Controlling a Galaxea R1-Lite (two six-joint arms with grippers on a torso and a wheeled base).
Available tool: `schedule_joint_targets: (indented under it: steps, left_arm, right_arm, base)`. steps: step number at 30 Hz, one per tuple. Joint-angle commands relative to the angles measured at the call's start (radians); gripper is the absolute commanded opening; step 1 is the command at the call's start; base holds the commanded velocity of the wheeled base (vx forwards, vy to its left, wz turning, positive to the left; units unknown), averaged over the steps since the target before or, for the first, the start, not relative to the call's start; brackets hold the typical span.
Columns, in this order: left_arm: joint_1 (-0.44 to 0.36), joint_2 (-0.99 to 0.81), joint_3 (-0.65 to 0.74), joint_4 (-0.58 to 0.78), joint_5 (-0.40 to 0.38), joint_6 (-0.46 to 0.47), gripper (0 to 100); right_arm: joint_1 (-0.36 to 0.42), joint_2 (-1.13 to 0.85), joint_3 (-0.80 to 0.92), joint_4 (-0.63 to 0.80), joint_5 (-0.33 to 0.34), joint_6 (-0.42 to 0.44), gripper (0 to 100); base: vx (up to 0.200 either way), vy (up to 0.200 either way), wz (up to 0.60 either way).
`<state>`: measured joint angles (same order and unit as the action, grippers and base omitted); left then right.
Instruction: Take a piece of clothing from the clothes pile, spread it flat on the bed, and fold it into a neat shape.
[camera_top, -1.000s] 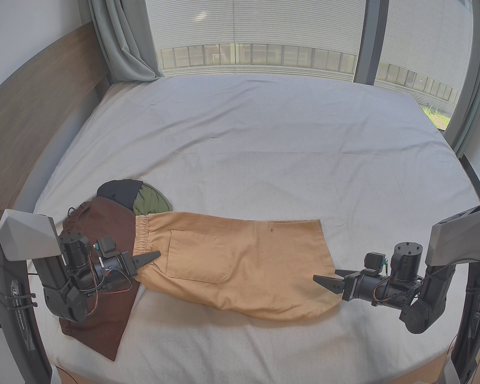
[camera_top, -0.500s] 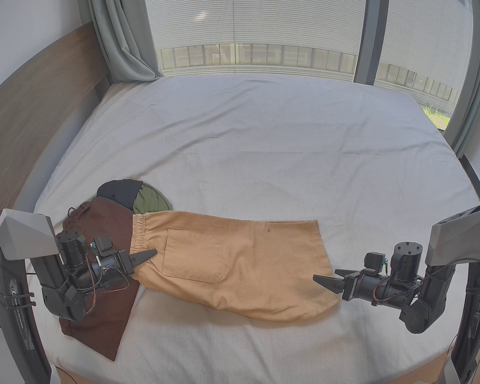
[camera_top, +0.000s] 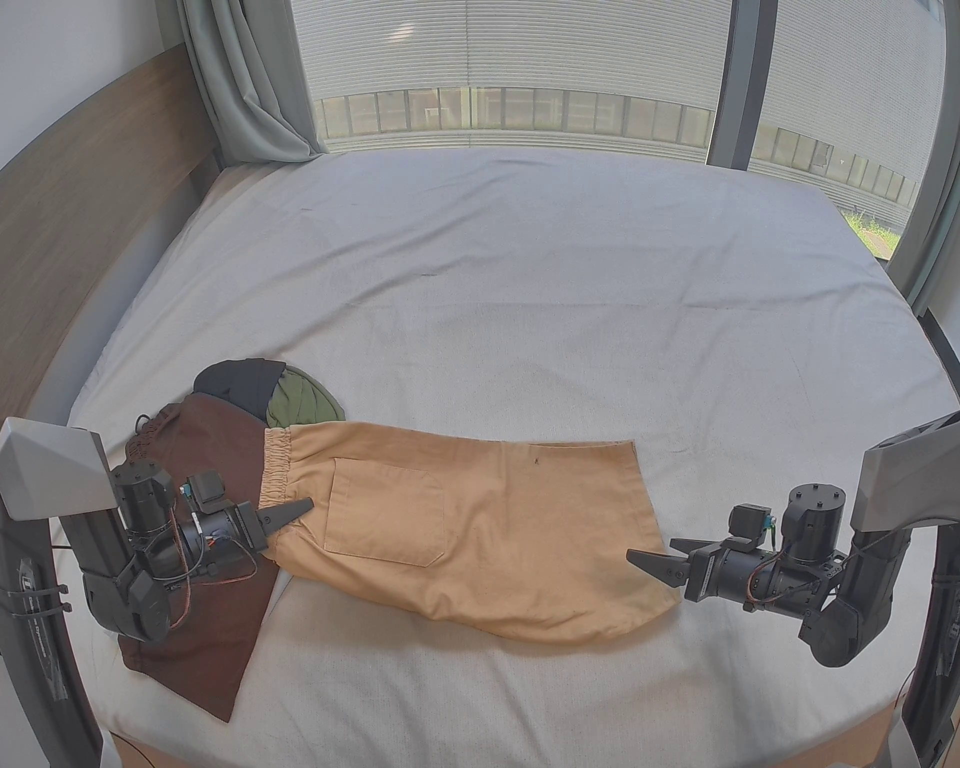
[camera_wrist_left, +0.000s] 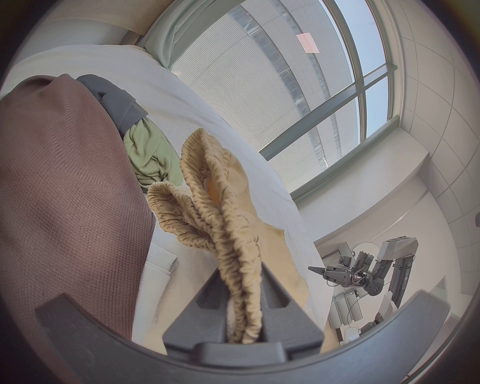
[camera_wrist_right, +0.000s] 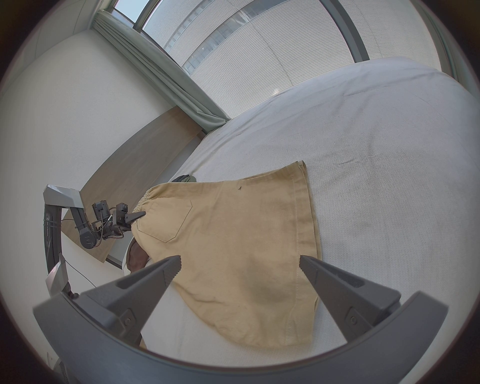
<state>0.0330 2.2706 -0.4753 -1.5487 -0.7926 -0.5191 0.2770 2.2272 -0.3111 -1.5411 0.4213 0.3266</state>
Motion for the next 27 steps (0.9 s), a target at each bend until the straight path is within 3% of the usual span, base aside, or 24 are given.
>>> schedule_joint_targets:
  steps: [1, 27]
  left_arm:
    - [-0.008, -0.011, 0.000, -0.001, 0.003, 0.001, 0]
    - [-0.102, -0.069, -0.009, -0.001, 0.050, -0.005, 0]
  right_arm:
    - [0.001, 0.002, 0.000, -0.001, 0.001, 0.000, 100]
    - [-0.001, -0.001, 0.000, -0.001, 0.001, 0.000, 100]
  base:
    - [0.000, 0.000, 0.00]
    - [0.000, 0.000, 0.00]
